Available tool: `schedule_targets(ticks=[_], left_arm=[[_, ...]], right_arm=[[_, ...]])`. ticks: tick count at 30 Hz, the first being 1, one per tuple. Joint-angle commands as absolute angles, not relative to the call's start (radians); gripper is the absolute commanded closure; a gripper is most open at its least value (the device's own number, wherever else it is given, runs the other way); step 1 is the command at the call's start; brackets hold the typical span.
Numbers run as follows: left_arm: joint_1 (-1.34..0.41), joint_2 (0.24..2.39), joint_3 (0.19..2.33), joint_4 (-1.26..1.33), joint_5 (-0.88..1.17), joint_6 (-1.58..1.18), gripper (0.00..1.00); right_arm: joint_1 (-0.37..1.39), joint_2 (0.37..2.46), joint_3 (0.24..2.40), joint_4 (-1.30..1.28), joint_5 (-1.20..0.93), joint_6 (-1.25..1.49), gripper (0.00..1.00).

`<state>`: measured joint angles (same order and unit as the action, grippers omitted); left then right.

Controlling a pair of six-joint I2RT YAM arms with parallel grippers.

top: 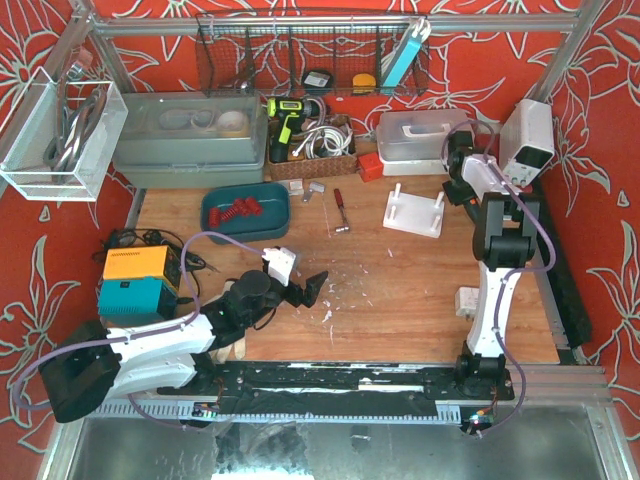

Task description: Install the large spring

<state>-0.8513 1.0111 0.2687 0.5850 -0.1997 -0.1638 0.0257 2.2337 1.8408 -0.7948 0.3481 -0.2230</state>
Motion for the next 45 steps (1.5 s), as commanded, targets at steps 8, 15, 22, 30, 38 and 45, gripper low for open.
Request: schedule_targets(ticks=[8, 15, 22, 30, 38, 45], left_arm=[[-0.857, 0.998, 0.272, 0.59, -0.241, -0.155, 0.0], [-0.857, 0.957, 0.289, 0.533, -0.403, -0.194, 0.0], [-0.833, 0.969, 0.511, 0.164, -0.662, -0.34, 0.0], [-0.552, 0.968, 0.531, 0.11, -0.53, -0.388, 0.29], [-0.388, 1.118, 0.572, 0.23, -0.414, -0.237, 0.37], [-0.318, 1.349, 0.838, 0.114, -0.334, -0.039, 0.37]], right_arm=[[0.025, 1.971, 1.728, -0.81, 0.303, -0.15, 0.33], [0.045, 1.65, 1.487, -0.664, 0.058, 0.018, 0.06], [0.152, 1.372, 1.25, -0.556, -0.09, 0.173, 0.01], [0.175, 1.217, 1.091, -0.49, -0.331, 0.425, 0.01], [0.332, 1.121, 0.888, -0.274, -0.404, 0.458, 0.01], [0.541, 1.068, 0.814, -0.299, -0.198, 0.386, 0.01]])
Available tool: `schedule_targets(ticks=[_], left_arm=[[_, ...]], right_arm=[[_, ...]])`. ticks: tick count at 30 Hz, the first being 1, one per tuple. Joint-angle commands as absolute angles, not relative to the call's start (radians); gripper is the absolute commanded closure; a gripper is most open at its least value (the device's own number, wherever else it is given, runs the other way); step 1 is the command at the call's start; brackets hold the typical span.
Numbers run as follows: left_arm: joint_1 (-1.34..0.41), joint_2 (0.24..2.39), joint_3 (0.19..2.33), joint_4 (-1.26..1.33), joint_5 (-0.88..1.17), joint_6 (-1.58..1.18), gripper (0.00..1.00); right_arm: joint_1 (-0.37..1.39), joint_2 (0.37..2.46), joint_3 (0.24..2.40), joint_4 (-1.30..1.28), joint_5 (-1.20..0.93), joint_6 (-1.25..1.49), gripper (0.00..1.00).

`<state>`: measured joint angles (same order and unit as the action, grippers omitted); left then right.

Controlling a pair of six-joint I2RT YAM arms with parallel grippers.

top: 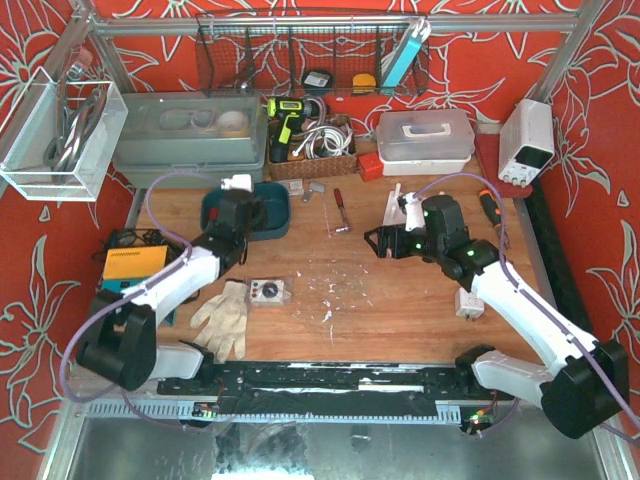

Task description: Install the large spring

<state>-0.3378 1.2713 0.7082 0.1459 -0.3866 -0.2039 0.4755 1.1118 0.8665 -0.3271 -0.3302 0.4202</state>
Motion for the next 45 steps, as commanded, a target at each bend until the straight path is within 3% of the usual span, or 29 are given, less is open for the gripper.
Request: schedule_targets(ticks=[1, 10, 26, 45], left_arm=[[-0.308, 1.374, 0.872, 0.097, -0.324, 0.008, 0.37], [-0.127, 1.492, 1.02, -0.091, -0.076, 0.221, 0.41], [-0.008, 1.813, 1.196, -0.29, -0.073, 0.364, 0.46], [0.018, 1.904, 1.201, -0.339, -0.092, 0.385, 0.43]], right_arm=[[0.552, 1.058, 0.794, -0.286, -0.183, 0.383, 0.01], [0.601, 1.017, 0.75, -0.239, -0.096, 0.364, 0.02], [0.639, 0.991, 0.74, -0.24, -0.011, 0.359, 0.03], [0.665, 1.014, 0.747, -0.241, 0.029, 0.347, 0.03]])
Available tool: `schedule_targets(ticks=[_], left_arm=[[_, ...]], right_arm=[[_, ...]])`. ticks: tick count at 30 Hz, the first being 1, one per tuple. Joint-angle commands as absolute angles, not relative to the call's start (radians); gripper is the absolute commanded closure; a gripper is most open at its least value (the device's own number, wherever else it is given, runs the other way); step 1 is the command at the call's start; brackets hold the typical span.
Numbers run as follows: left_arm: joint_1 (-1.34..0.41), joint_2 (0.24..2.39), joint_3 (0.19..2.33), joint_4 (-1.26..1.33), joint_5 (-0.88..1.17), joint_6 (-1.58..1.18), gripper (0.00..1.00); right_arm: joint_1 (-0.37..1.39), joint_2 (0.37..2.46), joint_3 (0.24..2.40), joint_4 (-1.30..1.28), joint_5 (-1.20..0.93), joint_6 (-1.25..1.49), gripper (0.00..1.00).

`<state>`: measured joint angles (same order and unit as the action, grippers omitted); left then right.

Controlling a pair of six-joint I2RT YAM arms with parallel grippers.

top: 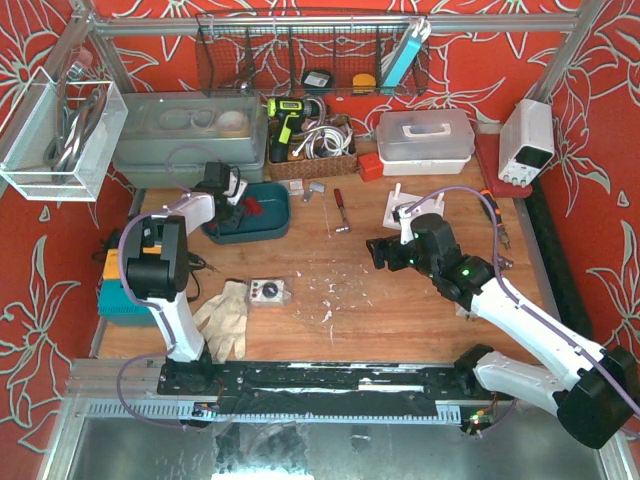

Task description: Install the large spring

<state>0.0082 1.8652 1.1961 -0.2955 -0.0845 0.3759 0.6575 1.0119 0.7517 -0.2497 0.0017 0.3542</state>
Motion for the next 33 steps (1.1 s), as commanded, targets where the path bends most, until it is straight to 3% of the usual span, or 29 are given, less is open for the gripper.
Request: schedule_targets(ticks=[1, 8, 22, 33], left_arm=[[0.018, 1.908, 1.201, -0.34, -0.099, 0.386, 0.44], [0.02, 1.928, 1.203, -0.341, -0.095, 0.383, 0.47], [0.02, 1.88, 1.206, -0.332, -0.023, 0.381, 0.79], [0.019, 1.747, 1.193, -0.298, 0.031, 0.329, 0.88]], right_arm=[[0.666, 1.014, 0.748, -0.242, 0.03, 0.347, 0.03], [0.668, 1.018, 0.749, -0.243, 0.037, 0.344, 0.03], [0.669, 1.018, 0.756, -0.256, 0.055, 0.349, 0.02], [0.669, 1.039, 0.762, -0.256, 0.049, 0.368, 0.02]])
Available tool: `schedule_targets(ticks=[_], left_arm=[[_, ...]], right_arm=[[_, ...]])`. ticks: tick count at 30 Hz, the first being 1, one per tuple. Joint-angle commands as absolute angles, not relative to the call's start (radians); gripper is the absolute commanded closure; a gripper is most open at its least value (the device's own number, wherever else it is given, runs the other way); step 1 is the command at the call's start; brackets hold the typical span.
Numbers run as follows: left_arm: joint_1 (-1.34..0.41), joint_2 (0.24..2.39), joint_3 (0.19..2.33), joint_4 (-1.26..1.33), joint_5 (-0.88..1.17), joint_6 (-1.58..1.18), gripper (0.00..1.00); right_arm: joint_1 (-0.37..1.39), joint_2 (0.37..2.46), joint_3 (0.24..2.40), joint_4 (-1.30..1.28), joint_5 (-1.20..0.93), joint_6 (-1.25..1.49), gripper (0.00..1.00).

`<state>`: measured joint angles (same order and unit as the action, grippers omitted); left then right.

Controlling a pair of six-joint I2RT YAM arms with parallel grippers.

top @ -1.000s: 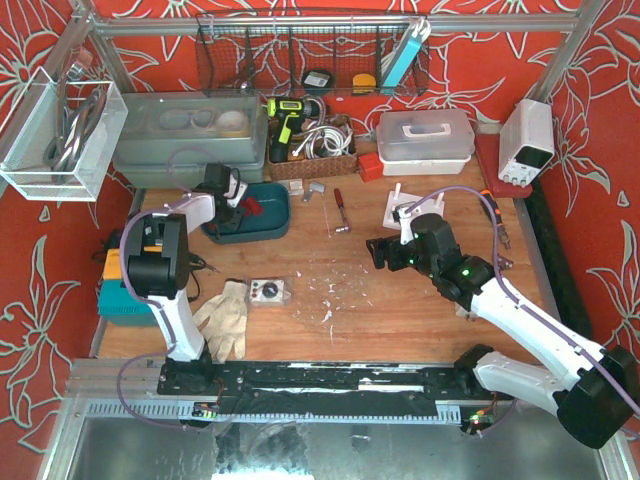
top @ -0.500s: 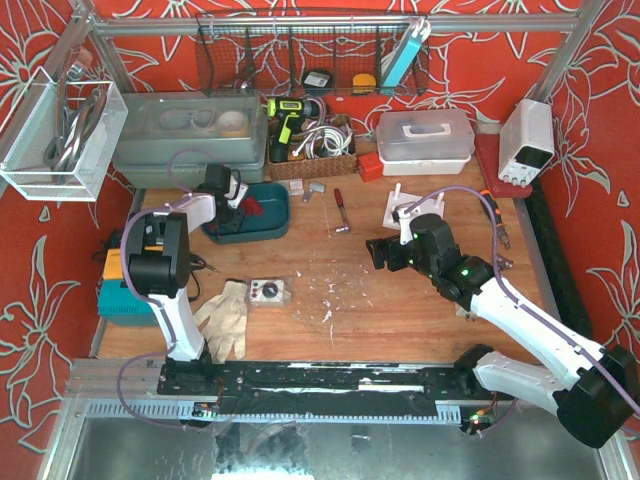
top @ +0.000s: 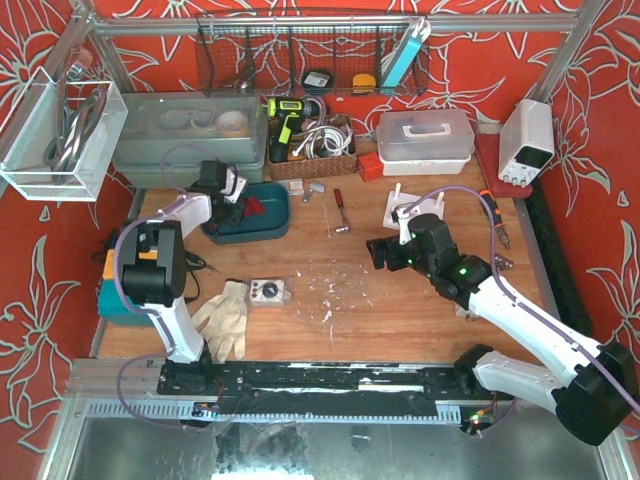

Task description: Install the large spring

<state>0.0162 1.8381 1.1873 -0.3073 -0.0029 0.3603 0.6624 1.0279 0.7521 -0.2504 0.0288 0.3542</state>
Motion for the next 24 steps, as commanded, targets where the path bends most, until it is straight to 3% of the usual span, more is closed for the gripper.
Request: schedule_targets(ticks=[1, 10, 20, 24], left_arm=[[0.017, 1.728, 1.189, -0.292, 0.034, 0.324, 0.89], [-0.066, 1.466, 1.08, -0.162, 0.098, 0.235, 0.93], [-0.341, 1.144, 0.745, 0.261, 0.166, 0.081, 0.96], [-0.512, 1.084, 0.587, 0.444, 0.099, 0.055, 0.98]], right_arm=[[0.669, 1.039, 0.762, -0.256, 0.048, 0.368, 0.02], [0.67, 1.042, 0.757, -0.247, 0.032, 0.367, 0.01], [0.669, 1.064, 0.755, -0.241, -0.025, 0.355, 0.01], [0.669, 1.06, 0.738, -0.21, -0.023, 0.364, 0.02]])
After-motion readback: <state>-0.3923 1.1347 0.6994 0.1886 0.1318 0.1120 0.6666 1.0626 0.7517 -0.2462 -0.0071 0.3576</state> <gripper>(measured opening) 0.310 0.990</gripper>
